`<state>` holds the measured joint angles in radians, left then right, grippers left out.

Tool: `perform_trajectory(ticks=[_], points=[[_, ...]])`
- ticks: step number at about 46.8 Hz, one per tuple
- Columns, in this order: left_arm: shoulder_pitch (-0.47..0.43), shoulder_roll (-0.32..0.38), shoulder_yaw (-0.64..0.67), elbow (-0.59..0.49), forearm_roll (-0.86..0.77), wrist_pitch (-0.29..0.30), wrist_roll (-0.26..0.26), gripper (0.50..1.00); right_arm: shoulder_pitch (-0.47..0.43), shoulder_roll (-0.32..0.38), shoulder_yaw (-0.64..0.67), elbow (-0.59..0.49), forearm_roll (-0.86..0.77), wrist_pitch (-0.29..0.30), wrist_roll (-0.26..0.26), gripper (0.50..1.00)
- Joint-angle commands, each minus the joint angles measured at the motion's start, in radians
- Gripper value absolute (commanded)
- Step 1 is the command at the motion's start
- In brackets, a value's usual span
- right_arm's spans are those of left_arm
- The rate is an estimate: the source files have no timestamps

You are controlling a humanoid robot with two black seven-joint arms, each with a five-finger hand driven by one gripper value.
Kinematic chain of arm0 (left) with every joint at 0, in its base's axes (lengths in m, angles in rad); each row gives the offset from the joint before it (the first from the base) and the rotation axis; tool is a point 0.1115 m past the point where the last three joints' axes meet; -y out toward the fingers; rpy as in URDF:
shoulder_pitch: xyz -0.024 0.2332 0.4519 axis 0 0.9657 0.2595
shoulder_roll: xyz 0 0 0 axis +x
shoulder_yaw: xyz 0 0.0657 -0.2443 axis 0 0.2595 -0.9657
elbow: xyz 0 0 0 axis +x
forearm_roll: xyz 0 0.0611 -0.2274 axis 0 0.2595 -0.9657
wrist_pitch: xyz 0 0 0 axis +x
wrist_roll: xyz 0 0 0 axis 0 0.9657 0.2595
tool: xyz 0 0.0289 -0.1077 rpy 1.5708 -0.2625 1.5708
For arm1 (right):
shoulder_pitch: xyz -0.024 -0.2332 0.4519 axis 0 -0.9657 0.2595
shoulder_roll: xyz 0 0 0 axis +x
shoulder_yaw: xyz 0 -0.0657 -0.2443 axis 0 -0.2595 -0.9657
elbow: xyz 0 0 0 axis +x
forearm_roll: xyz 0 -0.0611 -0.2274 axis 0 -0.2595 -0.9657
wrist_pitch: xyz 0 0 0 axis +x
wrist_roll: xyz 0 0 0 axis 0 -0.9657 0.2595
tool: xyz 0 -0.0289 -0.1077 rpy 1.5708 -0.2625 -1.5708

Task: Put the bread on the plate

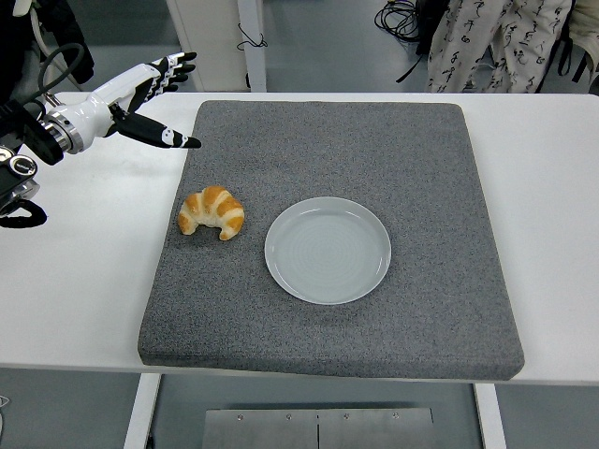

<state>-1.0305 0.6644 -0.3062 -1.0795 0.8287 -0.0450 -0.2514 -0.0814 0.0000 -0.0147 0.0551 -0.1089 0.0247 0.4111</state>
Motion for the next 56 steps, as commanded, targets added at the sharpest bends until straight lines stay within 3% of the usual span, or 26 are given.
perform_trajectory(ticks=[1,11,20,33,38,56], points=[[0.001,0.012,0.021,-0.022,0.032,0.004,0.000,0.999,0.000,0.000,-0.001,0.000,0.000,0.000,0.000,1.000],[0.003,0.070,0.076,-0.128,0.142,0.023,0.000,0.999,0.000,0.000,-0.001,0.000,0.000,0.000,0.000,1.000],[0.020,0.075,0.078,-0.140,0.263,0.046,0.001,0.999,0.000,0.000,0.001,0.002,0.000,0.000,0.000,1.000],[0.026,0.063,0.234,-0.145,0.314,0.238,0.000,0.999,0.000,0.000,0.001,0.000,0.000,0.000,0.000,1.000],[0.026,0.060,0.269,-0.145,0.313,0.284,0.000,0.999,0.000,0.000,0.001,0.002,0.000,0.000,0.000,1.000],[0.029,0.026,0.272,-0.143,0.316,0.307,0.001,0.989,0.000,0.000,-0.001,0.000,0.000,0.000,0.000,1.000]])
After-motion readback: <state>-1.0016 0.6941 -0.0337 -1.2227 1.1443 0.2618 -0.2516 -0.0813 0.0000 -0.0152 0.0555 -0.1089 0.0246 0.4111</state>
